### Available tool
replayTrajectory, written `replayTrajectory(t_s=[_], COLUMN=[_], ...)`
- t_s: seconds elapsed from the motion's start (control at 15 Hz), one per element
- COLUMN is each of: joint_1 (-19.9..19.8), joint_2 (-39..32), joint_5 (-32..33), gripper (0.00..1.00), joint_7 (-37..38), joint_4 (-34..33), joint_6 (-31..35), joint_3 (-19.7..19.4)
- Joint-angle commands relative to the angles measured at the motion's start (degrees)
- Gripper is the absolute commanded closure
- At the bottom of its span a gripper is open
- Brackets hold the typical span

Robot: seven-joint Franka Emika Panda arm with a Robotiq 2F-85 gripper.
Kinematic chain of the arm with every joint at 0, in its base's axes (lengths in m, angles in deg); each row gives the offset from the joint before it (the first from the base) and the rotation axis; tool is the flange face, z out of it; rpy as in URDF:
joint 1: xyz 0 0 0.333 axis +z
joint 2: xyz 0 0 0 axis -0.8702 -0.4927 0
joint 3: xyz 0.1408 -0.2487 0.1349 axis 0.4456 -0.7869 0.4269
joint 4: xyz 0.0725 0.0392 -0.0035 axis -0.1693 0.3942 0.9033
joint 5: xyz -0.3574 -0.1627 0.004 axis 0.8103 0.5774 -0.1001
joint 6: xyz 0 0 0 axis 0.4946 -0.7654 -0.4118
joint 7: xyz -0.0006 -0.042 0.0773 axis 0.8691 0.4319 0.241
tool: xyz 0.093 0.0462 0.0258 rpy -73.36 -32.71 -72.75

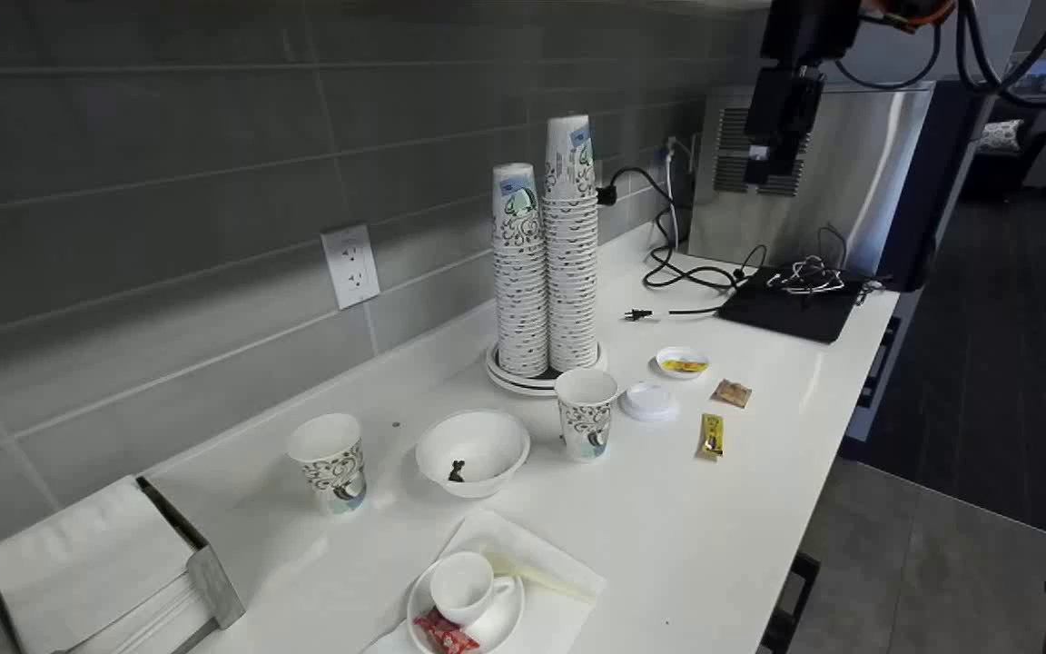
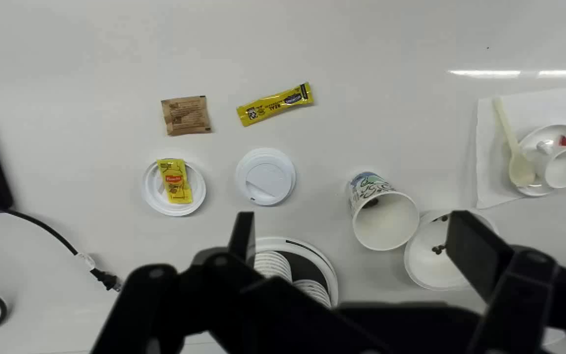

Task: Lift the white bowl, pour its content in the cup and the move it forward

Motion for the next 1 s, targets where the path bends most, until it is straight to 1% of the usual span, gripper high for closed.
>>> replayTrajectory(t_s=[0.0,0.4,0.47,0.8,0.93], joint_1=[-0.4,-0.4,0.3,2.4,3.2], joint_2=[0.0,0.0,0.8,4.4,5.4], joint_5=[-0.1,-0.1,-0.6,-2.8,-4.1], gripper=[0.00,0.00,0.00,0.00,0.00], joint_7=[-0.1,-0.1,-0.7,5.1,9.0], joint_4=[-0.1,-0.1,1.7,13.3,18.1], joint_6=[-0.1,-0.1,1.0,6.8,11.6], joint_3=[0.4,0.4,0.9,5.3,7.0])
